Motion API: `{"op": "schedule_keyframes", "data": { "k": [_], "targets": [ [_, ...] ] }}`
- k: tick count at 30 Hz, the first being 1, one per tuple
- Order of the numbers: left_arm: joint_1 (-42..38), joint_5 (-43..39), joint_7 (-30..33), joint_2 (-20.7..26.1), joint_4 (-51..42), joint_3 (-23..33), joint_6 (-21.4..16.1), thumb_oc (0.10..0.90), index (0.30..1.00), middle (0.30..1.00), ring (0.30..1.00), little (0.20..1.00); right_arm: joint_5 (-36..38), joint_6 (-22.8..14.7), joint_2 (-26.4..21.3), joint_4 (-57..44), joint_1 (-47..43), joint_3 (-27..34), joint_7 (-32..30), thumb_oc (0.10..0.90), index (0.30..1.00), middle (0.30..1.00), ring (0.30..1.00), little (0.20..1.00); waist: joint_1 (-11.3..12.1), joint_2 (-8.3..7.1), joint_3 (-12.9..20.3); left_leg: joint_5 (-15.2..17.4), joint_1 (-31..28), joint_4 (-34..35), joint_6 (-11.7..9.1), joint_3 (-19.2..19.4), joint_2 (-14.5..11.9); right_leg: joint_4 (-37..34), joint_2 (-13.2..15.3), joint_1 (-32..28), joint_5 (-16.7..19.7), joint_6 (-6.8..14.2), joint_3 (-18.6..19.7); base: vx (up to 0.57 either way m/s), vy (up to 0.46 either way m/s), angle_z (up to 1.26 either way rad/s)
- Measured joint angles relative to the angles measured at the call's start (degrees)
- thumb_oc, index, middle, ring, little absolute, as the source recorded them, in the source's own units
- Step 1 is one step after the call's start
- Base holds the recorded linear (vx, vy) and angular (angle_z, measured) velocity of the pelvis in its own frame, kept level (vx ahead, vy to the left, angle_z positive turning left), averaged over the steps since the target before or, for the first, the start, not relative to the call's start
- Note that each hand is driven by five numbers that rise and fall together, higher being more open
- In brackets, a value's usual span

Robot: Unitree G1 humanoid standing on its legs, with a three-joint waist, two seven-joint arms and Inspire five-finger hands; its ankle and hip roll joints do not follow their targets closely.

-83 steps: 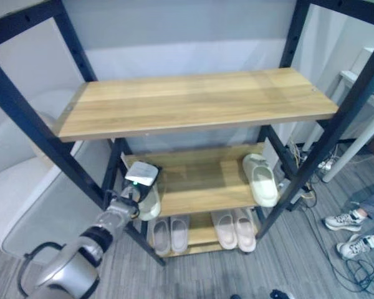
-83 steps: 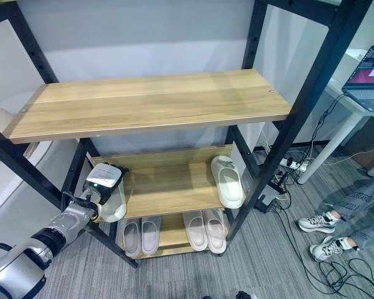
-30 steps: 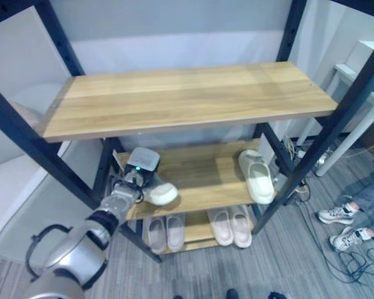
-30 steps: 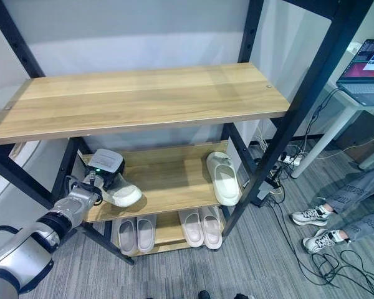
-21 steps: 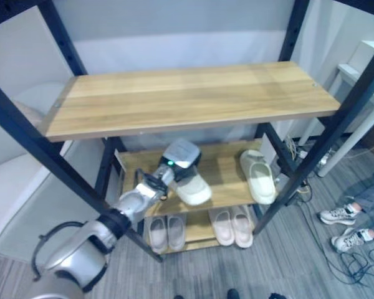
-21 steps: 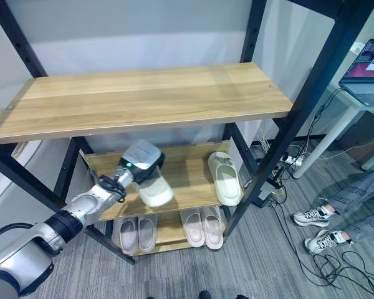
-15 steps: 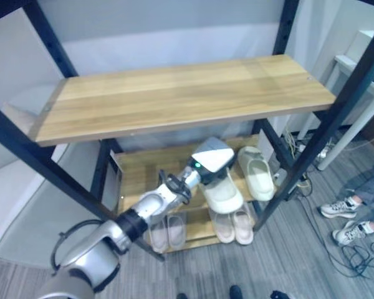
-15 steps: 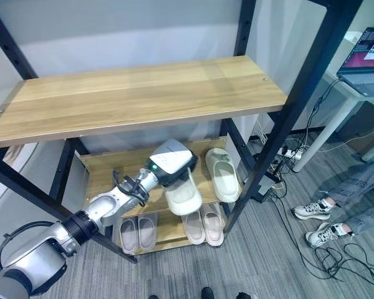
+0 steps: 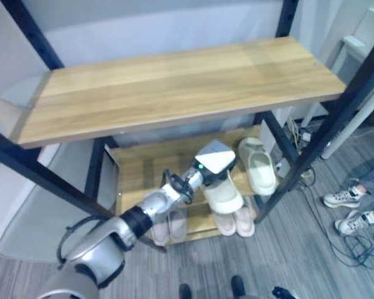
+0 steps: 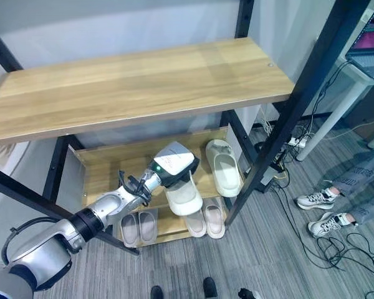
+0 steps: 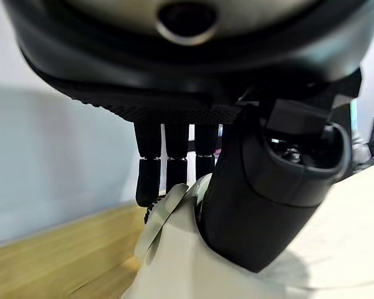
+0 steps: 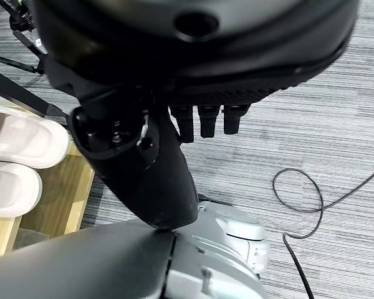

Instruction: Arrange the slippers neatly on the shoe rack.

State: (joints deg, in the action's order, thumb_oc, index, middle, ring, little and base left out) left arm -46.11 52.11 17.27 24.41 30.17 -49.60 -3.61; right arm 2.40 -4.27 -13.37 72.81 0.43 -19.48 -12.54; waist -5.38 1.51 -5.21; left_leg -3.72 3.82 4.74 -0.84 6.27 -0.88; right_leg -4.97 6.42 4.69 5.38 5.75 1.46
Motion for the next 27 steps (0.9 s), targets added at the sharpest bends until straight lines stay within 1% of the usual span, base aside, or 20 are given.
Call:
{"op": "schedule_keyframes", "data": {
  "k": [3,6,10,13,17,19,22,25,27],
  "targets": [
    [-2.04,-0.03,0.95,1.17,-0.02,0.05,0.01,0.4,0.3,0.3,0.3,0.3,0.02,-0.35,-0.01,0.05,-1.06,0.01,-0.14,0.8,0.9,0.9,0.9,0.9,-0.07,-0.16,-1.0,-0.13,1.03,-0.02,0.04,0.45,0.01,0.01,0.02,1.19,0.34,0.02,0.4,0.0,0.004,-0.07],
    [-2.59,-0.03,1.12,1.08,-0.03,0.05,-0.12,0.4,0.3,0.3,0.3,0.3,0.02,-0.51,0.0,0.08,-1.22,-0.03,-0.28,0.8,0.9,0.9,0.9,0.9,-0.09,-0.19,-1.02,-0.12,1.24,-0.01,0.05,1.06,0.02,0.02,0.0,1.67,0.34,0.03,0.91,-0.03,0.0,-0.1],
    [-4.62,-0.24,1.75,-1.08,1.88,0.02,-0.01,0.4,0.3,0.3,0.3,0.3,0.04,-0.56,-0.05,0.12,-2.61,-0.25,-0.63,0.8,0.9,0.9,0.9,0.9,-0.55,-0.15,-1.55,-0.2,2.7,-0.03,0.11,1.36,0.11,0.04,0.01,3.35,0.72,0.18,1.22,-0.07,0.005,-0.05],
    [-6.85,-2.31,2.4,-1.29,2.16,0.02,0.03,0.4,0.3,0.3,0.3,0.3,0.07,-0.94,-0.37,-0.13,-4.33,-0.44,-1.08,0.8,0.9,0.9,0.9,0.9,-0.8,0.3,-3.02,-0.45,4.05,-0.04,0.22,2.76,0.13,0.05,0.01,5.36,1.54,0.22,2.46,-0.03,0.0,-0.2],
    [-7.44,-2.43,2.87,-2.68,2.18,0.08,1.22,0.4,0.3,0.3,0.3,0.3,0.68,-0.94,-0.57,-0.16,-5.15,-0.41,-1.9,0.8,0.9,0.9,0.9,0.9,-1.03,1.55,-4.01,-0.41,4.23,-0.03,0.23,3.09,0.11,0.05,-0.05,5.75,1.55,0.21,2.73,0.0,0.008,-0.07],
    [-7.56,-2.43,3.69,-3.64,2.58,0.1,1.75,0.4,0.3,0.3,0.3,0.3,2.28,-1.11,-0.75,-0.11,-5.67,0.11,-1.99,0.8,0.9,0.9,0.9,0.9,-1.14,2.07,-4.28,-0.37,4.25,-0.02,0.19,3.19,0.11,0.05,-0.09,5.87,1.55,0.21,2.87,0.01,0.016,-0.01],
    [-9.73,-2.47,4.18,-5.47,6.39,0.05,2.2,0.4,0.3,0.3,0.3,0.3,2.85,-1.74,-0.57,-0.11,-5.71,0.92,-2.38,0.8,0.9,0.9,0.9,0.9,-1.28,2.21,-4.31,-0.32,4.38,-0.01,0.17,3.35,0.11,0.05,-0.09,6.04,1.59,0.26,2.98,0.0,0.0,0.0],
    [-11.77,-2.89,4.38,-5.26,7.7,0.05,2.53,0.4,0.3,0.3,0.3,0.3,2.87,-1.76,-0.57,-0.13,-5.79,1.03,-2.49,0.8,0.9,0.9,0.9,0.9,-1.68,2.33,-4.27,-0.34,5.28,-0.01,0.18,3.64,0.12,0.05,-0.08,7.04,1.8,0.25,3.21,0.0,-0.006,-0.05],
    [-12.19,-4.58,4.62,-5.06,8.71,0.04,3.24,0.4,0.3,0.3,0.3,0.3,3.36,-1.78,-0.62,-0.04,-5.58,1.17,-2.5,0.8,0.9,0.9,0.9,0.9,-2.24,2.35,-4.27,-0.38,5.3,-0.03,0.2,3.94,0.1,0.05,-0.13,7.21,1.86,0.23,3.55,0.01,-0.011,-0.06]
  ]
}}
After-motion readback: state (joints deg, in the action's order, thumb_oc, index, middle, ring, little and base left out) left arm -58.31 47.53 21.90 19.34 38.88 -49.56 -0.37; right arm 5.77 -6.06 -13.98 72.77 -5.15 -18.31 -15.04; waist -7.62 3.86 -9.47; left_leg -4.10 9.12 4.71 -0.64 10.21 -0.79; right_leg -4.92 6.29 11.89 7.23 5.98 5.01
